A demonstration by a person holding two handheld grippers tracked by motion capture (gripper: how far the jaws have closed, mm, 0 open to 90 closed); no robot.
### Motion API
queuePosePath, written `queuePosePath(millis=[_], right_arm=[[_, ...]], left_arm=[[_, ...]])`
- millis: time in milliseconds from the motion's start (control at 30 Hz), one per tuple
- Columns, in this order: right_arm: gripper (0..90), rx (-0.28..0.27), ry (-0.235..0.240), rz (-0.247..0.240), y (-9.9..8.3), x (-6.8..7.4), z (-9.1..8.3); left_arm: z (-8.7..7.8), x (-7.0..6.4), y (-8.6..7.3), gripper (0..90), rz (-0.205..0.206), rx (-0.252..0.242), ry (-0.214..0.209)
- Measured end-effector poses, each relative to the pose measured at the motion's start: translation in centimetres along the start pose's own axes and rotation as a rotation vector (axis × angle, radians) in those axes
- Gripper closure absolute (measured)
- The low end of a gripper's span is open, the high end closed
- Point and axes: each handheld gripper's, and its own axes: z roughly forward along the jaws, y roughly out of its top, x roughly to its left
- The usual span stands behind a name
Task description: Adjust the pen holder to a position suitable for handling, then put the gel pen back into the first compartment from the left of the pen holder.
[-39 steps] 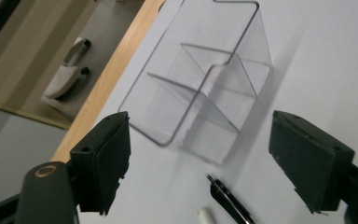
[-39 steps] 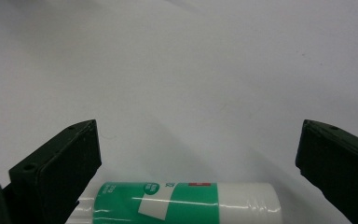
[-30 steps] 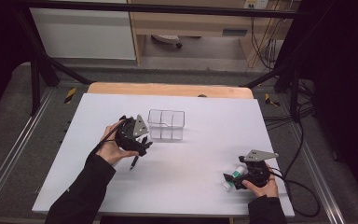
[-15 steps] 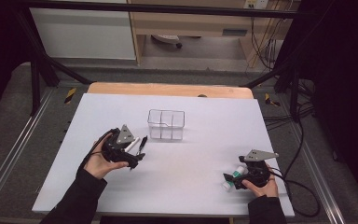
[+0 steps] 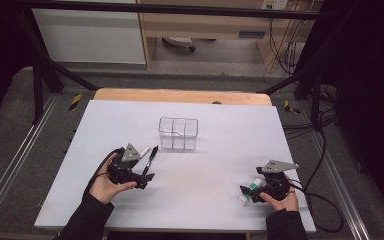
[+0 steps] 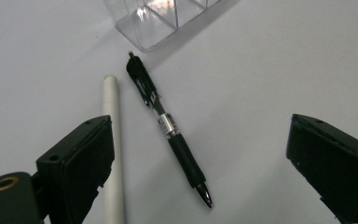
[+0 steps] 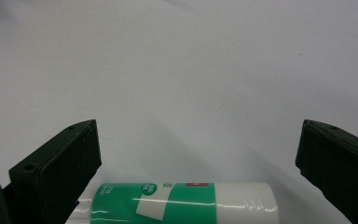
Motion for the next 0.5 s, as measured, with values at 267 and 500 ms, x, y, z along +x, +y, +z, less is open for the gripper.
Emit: queuePosePath(millis=[267,500], right_arm=[[0.5,0.0,0.002,0.003,0.0,0.04,-0.06],[0.5,0.001,0.001,0.0,-0.01,0.05,0.06]], left_arm=[[0.28,-0.36,-0.28,11.5,-0.059,0.019,0.018],[0.18,-0.44,-0.51,16.6,-0.127,0.03,0.027]])
